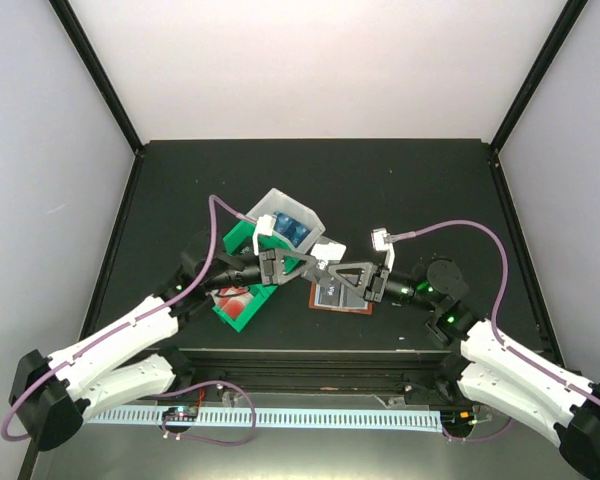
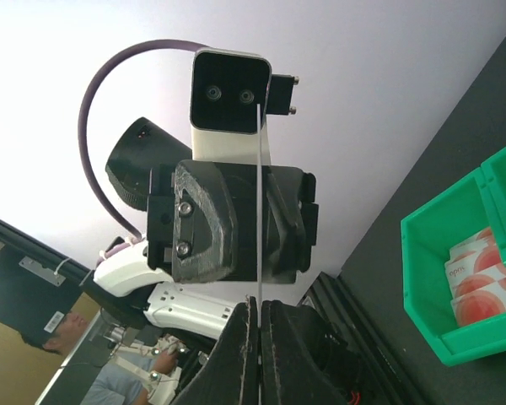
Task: Put the credit cards into the card holder
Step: Insert the credit card into the card holder.
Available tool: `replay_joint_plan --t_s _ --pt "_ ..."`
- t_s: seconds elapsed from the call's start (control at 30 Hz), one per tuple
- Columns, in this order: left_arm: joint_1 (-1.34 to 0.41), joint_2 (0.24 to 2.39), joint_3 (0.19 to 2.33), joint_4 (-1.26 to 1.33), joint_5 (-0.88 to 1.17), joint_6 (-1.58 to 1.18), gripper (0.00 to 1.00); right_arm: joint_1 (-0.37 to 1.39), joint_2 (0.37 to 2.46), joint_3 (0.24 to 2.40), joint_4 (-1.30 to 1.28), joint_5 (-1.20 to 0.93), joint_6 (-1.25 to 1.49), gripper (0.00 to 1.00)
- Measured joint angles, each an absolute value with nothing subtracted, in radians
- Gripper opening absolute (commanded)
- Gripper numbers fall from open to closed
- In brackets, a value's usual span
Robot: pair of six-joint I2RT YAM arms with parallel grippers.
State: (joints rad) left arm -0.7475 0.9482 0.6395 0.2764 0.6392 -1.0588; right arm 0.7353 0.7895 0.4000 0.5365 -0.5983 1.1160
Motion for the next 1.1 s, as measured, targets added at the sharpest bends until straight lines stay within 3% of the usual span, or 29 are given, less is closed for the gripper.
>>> replay_joint_plan --t_s 0.3,0.5,0.63,0.67,0.87,1.1 --pt "-0.699 0.919 0.685 0.194 0.788 -1.011 0.22 0.735 0.772 0.440 0.471 -0.605 1.094 0.01" --pt "-0.688 0.938 0.714 0.117 0.842 -0.952 0.02 0.735 0.776 0.446 0.457 -0.628 1.086 0.01" --pt "-0.681 0.940 0.714 0.093 0.851 -0.931 0.01 0.736 0.771 0.447 0.421 -0.628 1.074 0.38" --pt "-0.680 0.941 0.714 0.090 0.850 -0.927 0.02 0.736 0.766 0.447 0.391 -0.620 1.057 0.42" --pt "-0.680 0.935 0.680 0.062 0.750 -0.892 0.02 0.735 0.725 0.456 0.162 -0.508 0.973 0.52" --pt "-0.723 0.986 0.588 0.028 0.513 -0.876 0.01 0.735 0.738 0.484 -0.198 -0.296 0.860 0.53"
